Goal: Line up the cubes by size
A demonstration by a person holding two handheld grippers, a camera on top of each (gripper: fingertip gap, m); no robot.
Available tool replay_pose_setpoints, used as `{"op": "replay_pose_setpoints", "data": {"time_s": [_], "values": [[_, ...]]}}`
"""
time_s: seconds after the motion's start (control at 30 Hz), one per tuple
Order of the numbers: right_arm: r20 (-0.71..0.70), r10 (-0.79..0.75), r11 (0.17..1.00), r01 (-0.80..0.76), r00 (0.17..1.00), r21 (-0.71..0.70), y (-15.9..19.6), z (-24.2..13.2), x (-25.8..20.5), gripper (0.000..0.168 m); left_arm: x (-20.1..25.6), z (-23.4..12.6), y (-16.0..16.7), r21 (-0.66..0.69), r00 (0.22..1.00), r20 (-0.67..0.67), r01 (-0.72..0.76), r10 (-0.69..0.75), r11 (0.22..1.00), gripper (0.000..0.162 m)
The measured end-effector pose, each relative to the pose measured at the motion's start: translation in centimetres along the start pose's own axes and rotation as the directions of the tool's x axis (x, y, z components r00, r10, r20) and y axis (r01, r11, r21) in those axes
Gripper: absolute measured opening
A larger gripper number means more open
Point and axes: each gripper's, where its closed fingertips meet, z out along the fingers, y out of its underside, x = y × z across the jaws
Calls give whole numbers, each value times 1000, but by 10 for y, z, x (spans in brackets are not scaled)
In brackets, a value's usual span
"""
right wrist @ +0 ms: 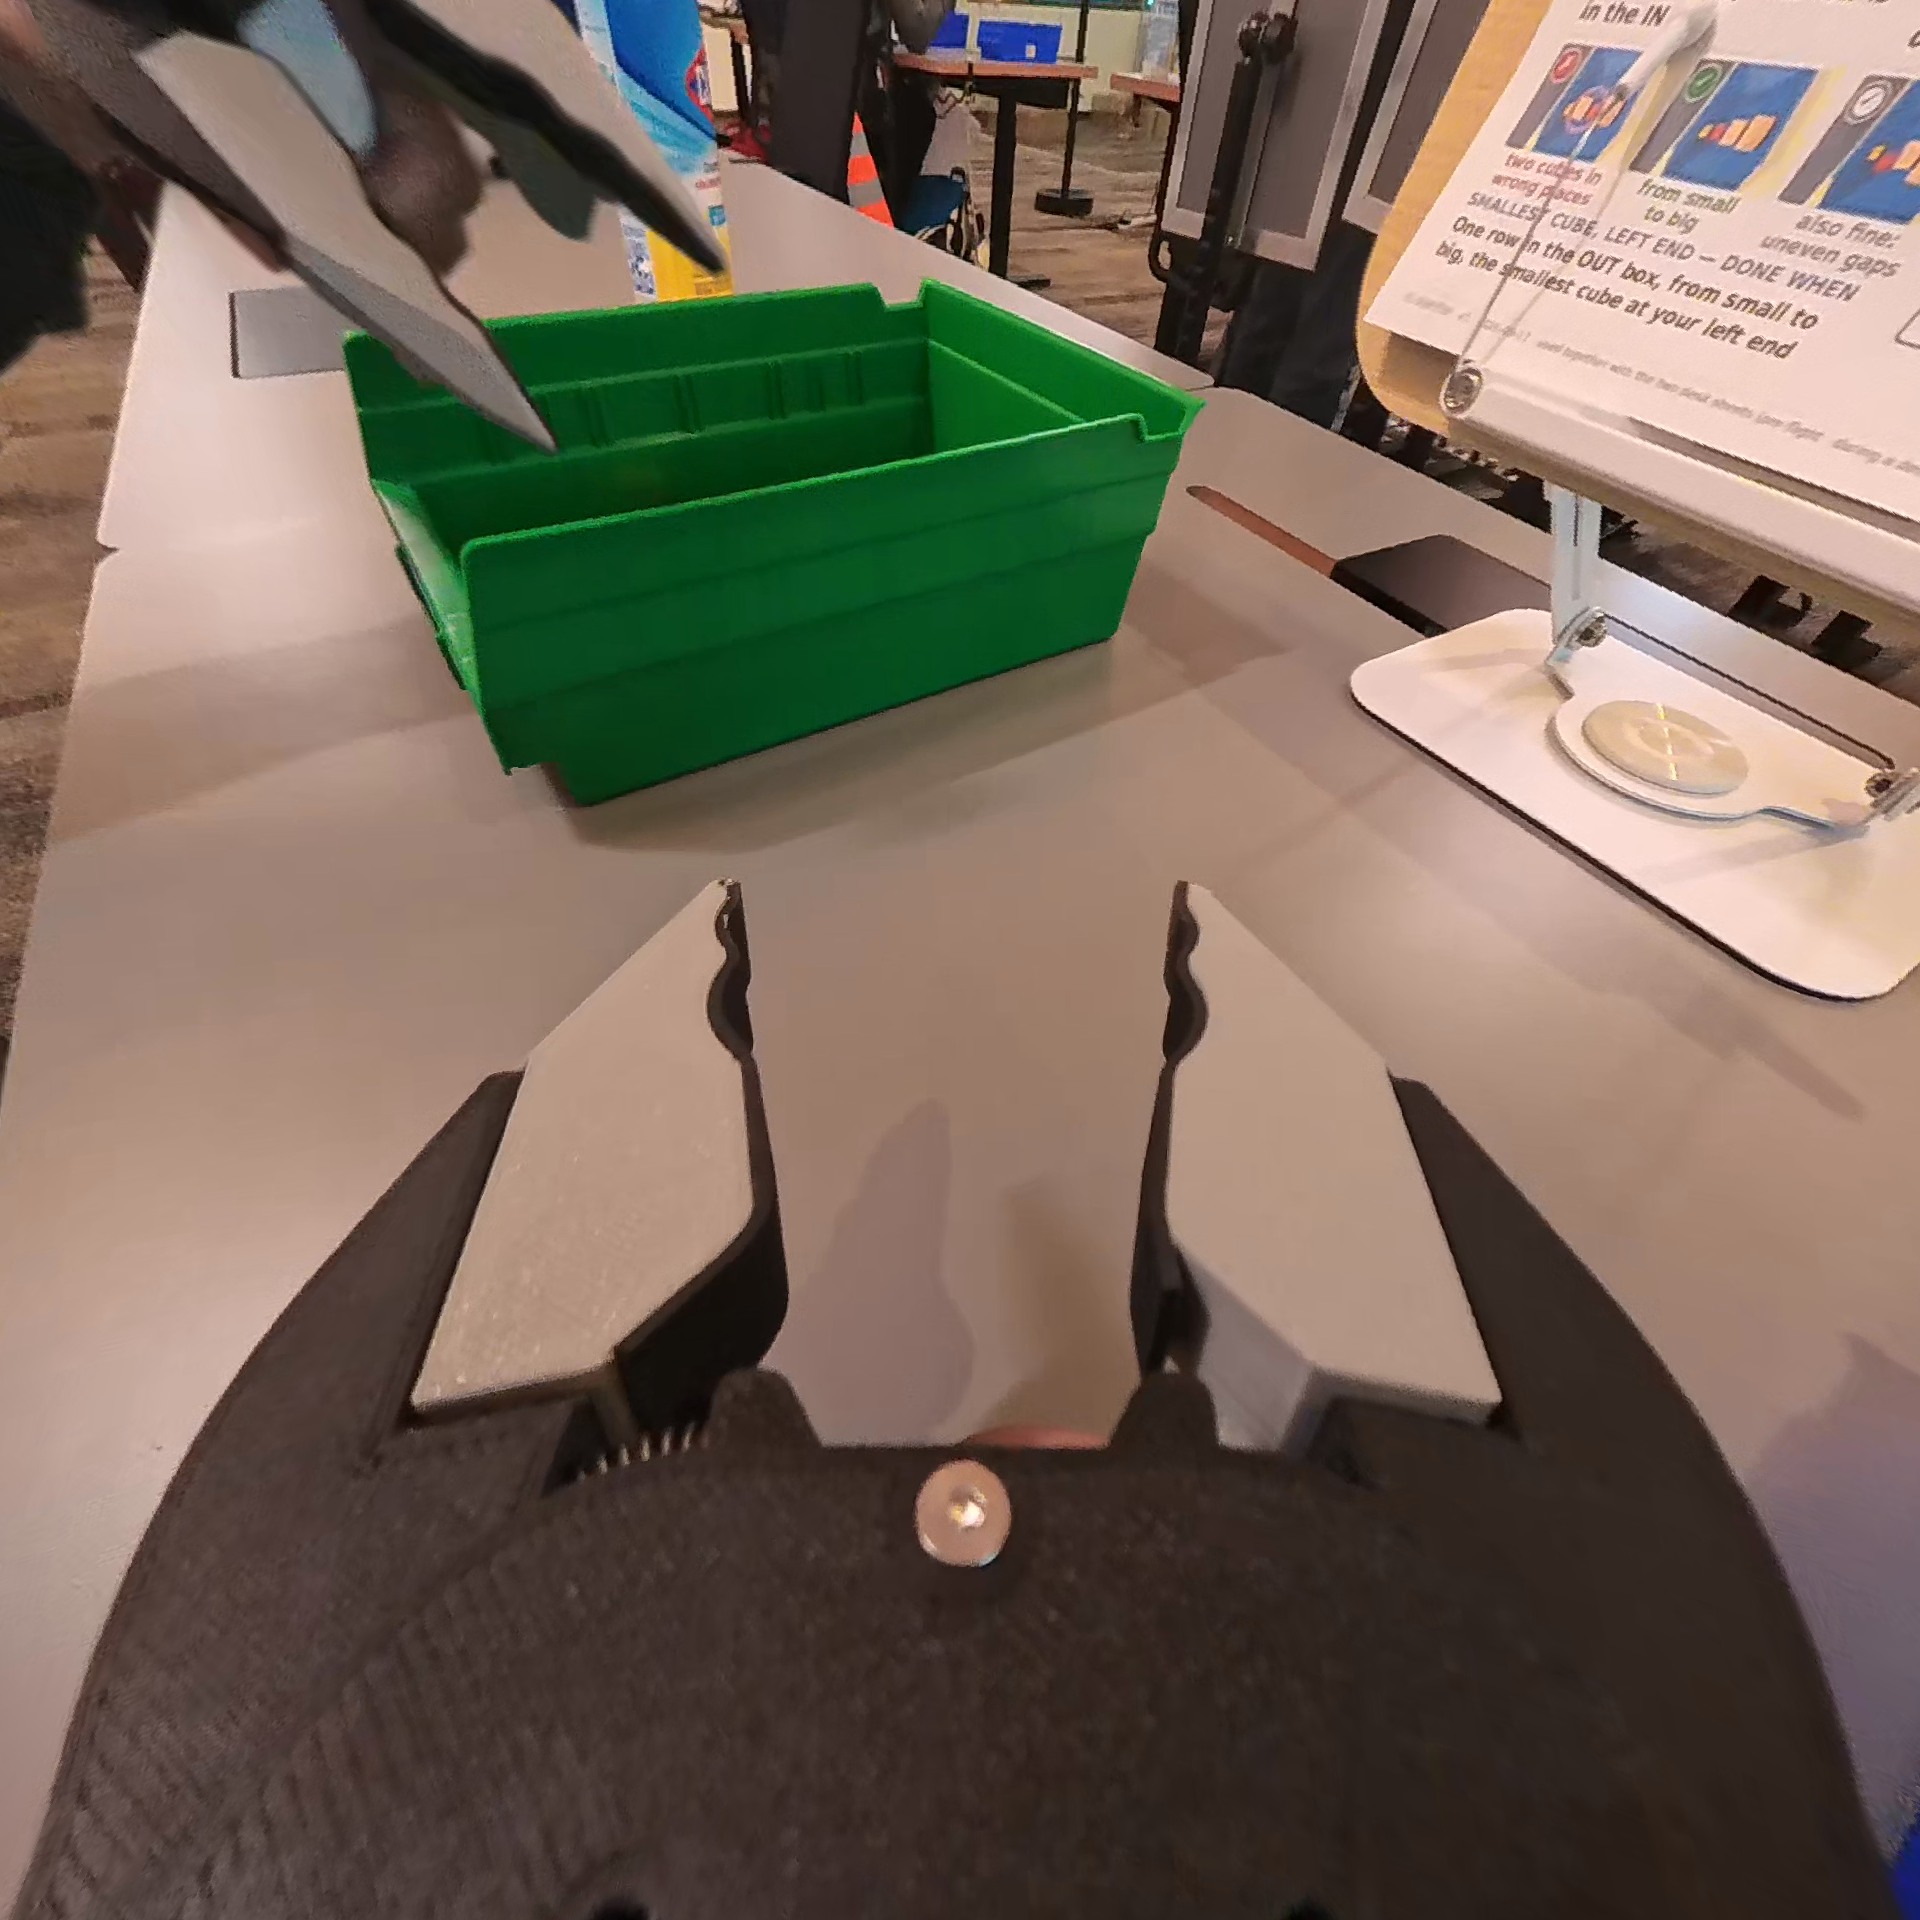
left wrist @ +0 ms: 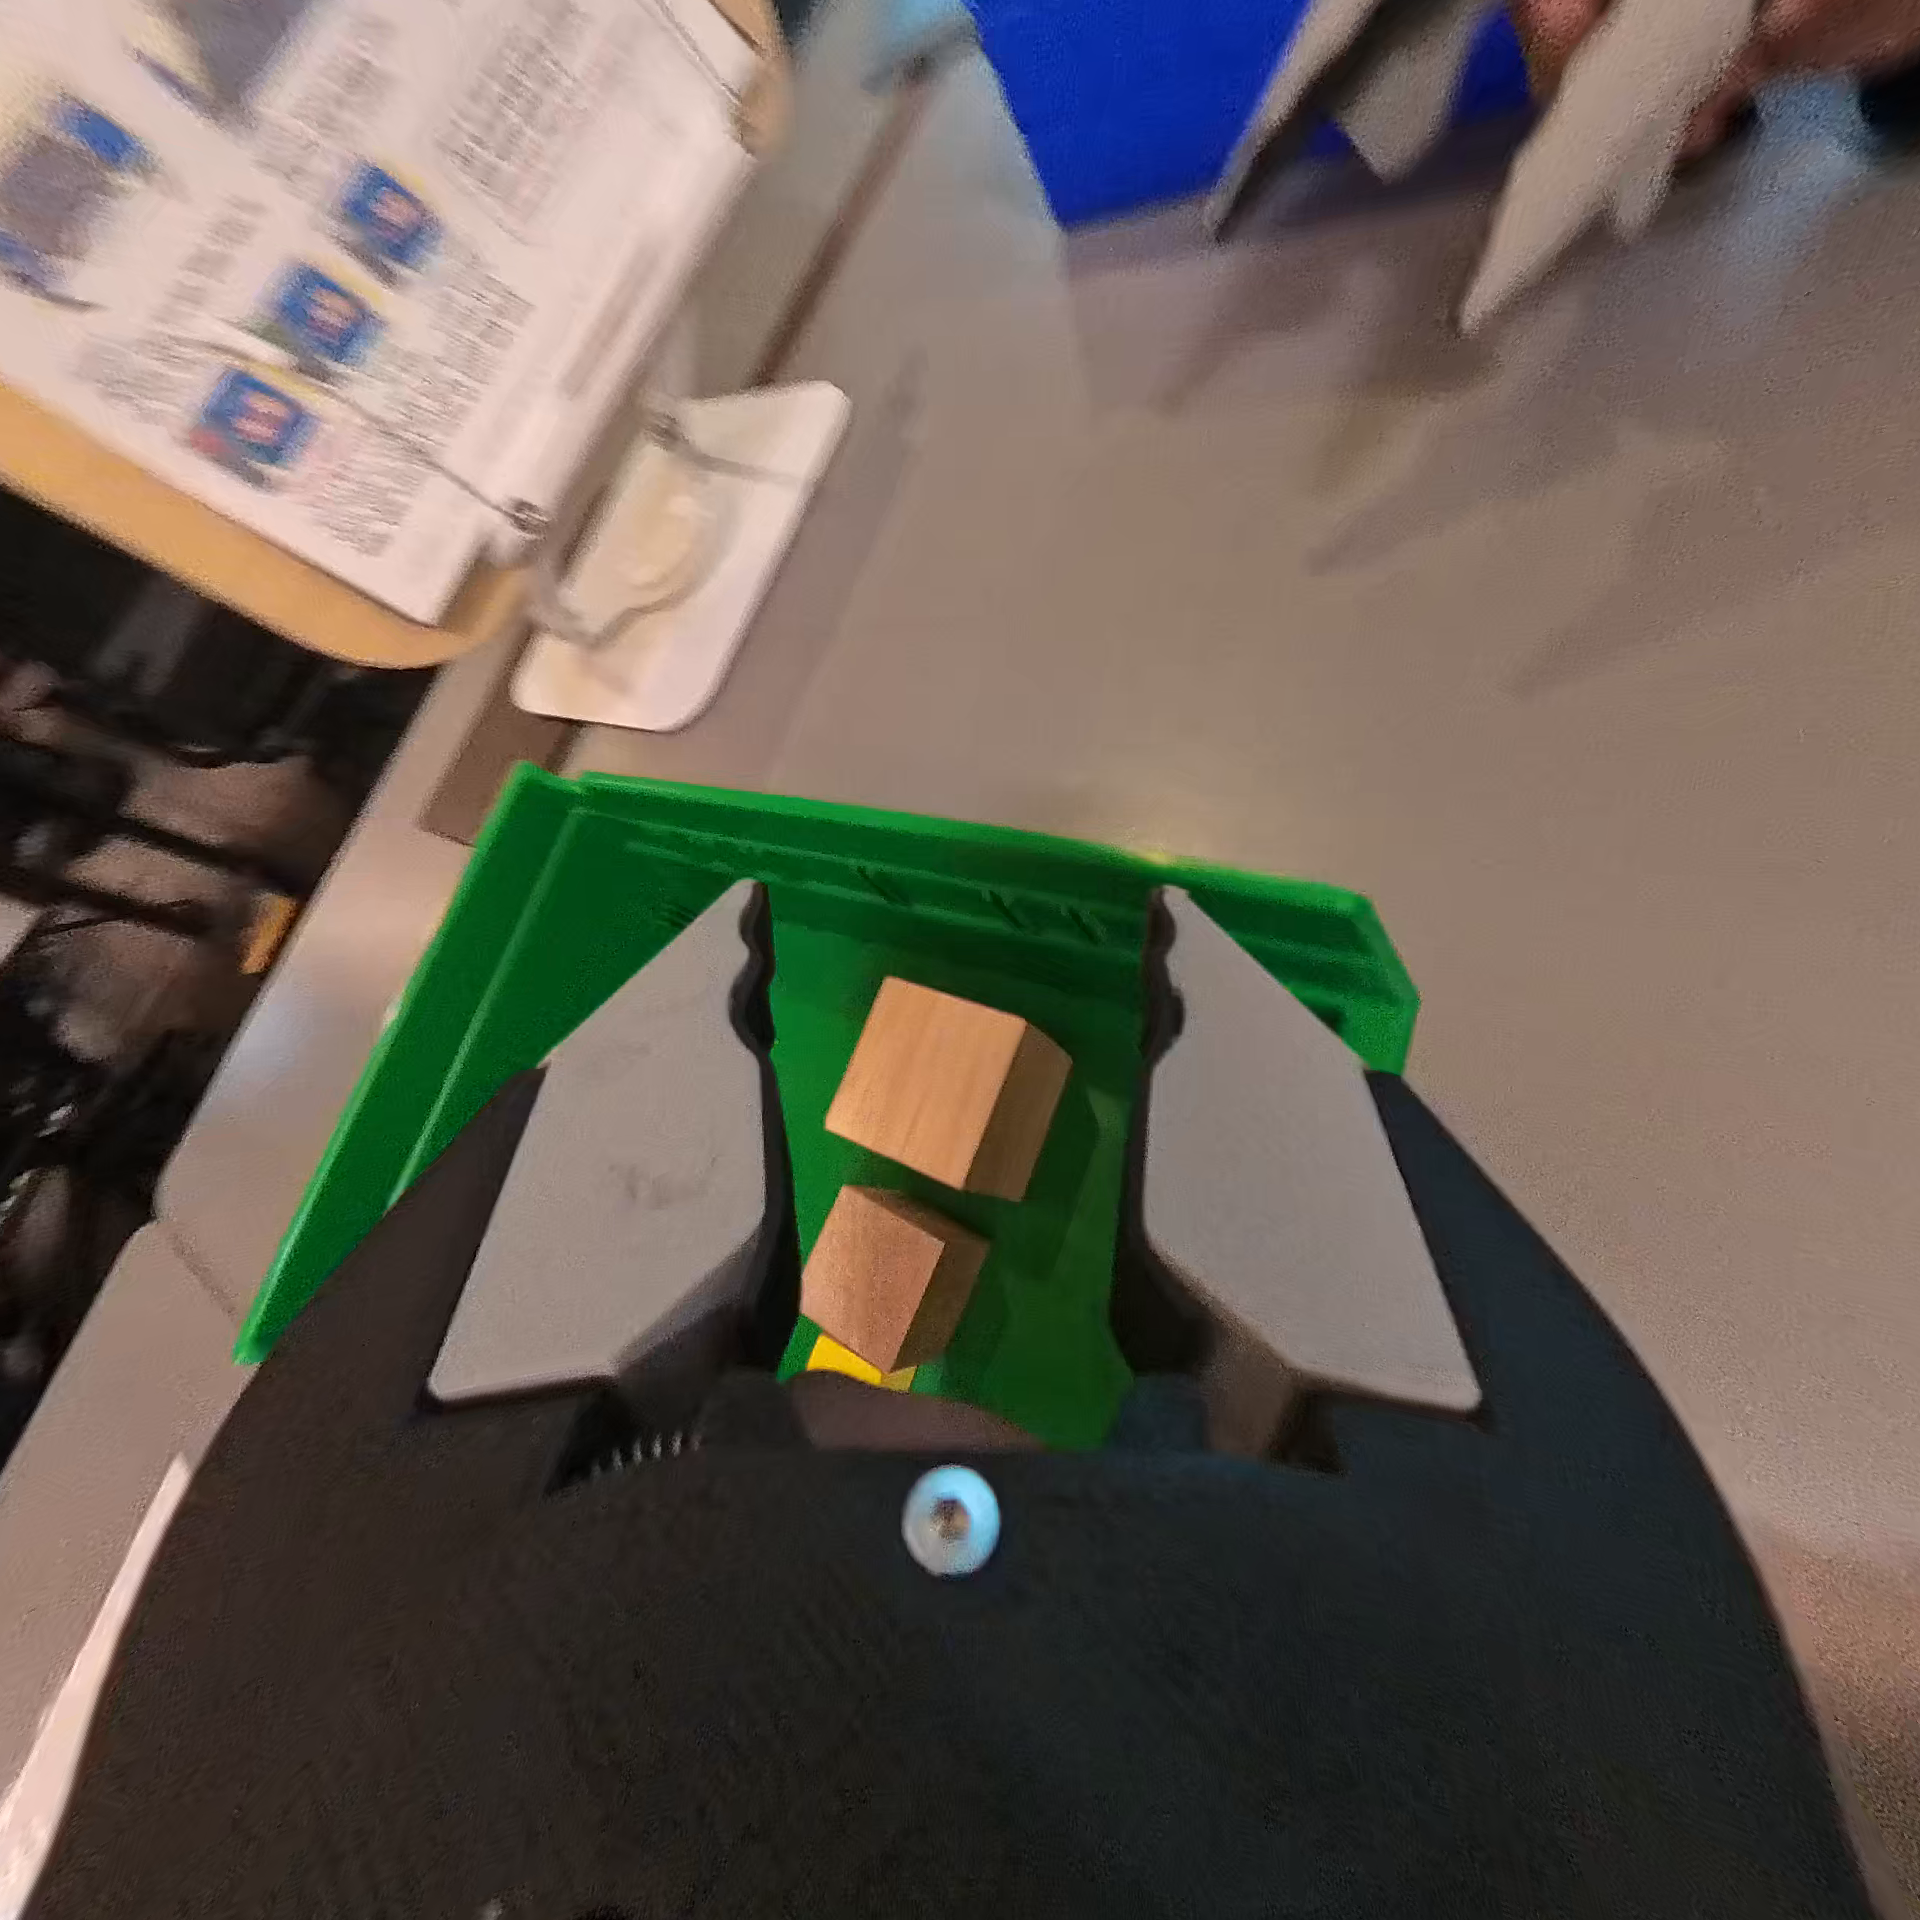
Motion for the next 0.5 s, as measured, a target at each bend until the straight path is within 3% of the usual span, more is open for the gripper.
{"op": "replay_pose_setpoints", "data": {"time_s": [0.23, 0.5], "values": [[1, 1, 1000, -1, 1000, 2, 0, 0, 0, 78, -15, 44, 46, -235, 978, -205, -76, 27, 969, 58], [25, 34, 999, -35, 999, 19, -3, -3, -1, 78, -4, 67, 114, -518, 942, -336, -195, 12, 833, 73]]}}
